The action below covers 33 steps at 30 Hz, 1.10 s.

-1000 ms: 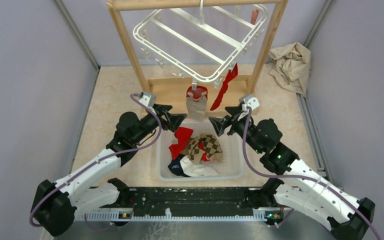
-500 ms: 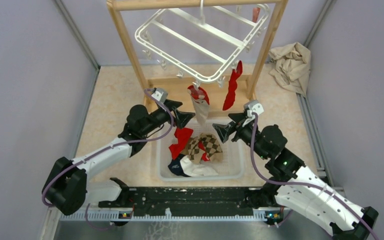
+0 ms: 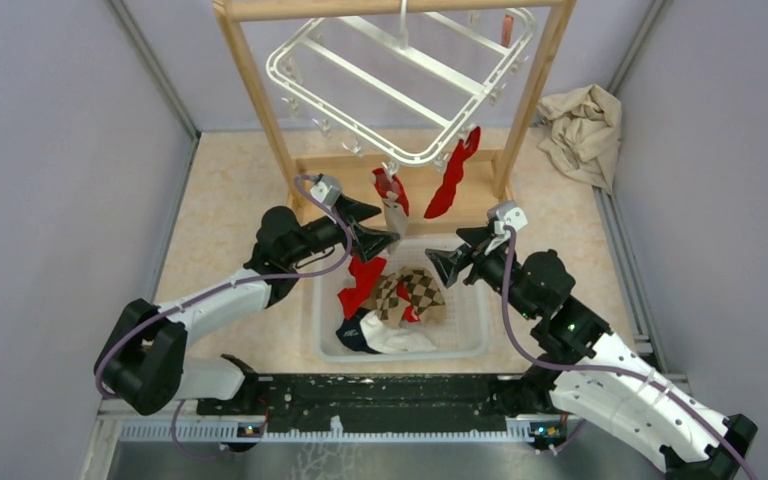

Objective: Remove the socks clipped to the hanger
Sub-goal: Remove the sock from the hanger.

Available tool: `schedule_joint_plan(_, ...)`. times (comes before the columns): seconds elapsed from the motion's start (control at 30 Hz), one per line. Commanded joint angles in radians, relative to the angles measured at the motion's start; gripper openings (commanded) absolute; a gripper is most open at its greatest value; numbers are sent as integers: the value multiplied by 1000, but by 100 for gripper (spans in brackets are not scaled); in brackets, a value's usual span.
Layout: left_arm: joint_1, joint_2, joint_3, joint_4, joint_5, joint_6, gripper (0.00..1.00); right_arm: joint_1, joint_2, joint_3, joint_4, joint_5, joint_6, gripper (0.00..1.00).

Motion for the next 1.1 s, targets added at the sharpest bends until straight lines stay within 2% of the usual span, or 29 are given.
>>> schedule_joint_plan(0.0,7,12,29,71,76,-26,99,-6,-13,1,19,-11,1,79)
schedule_joint_plan(0.37,7,83,41,150,202,-79,99,-5,-13,-13,24,-25,15,78)
schedule_joint_plan(0.8,7,160,84,218,218,-122,99,-5,-25,-14,19,-20,16,78)
schedule_joint_plan(0.87,7,159,81,218,219,-122,93,-6,-26,-15,19,-21,15,78)
schedule_joint_plan(1.07,7,175,101,202,248,-139,57,-6,-25,-20,19,-24,18,78)
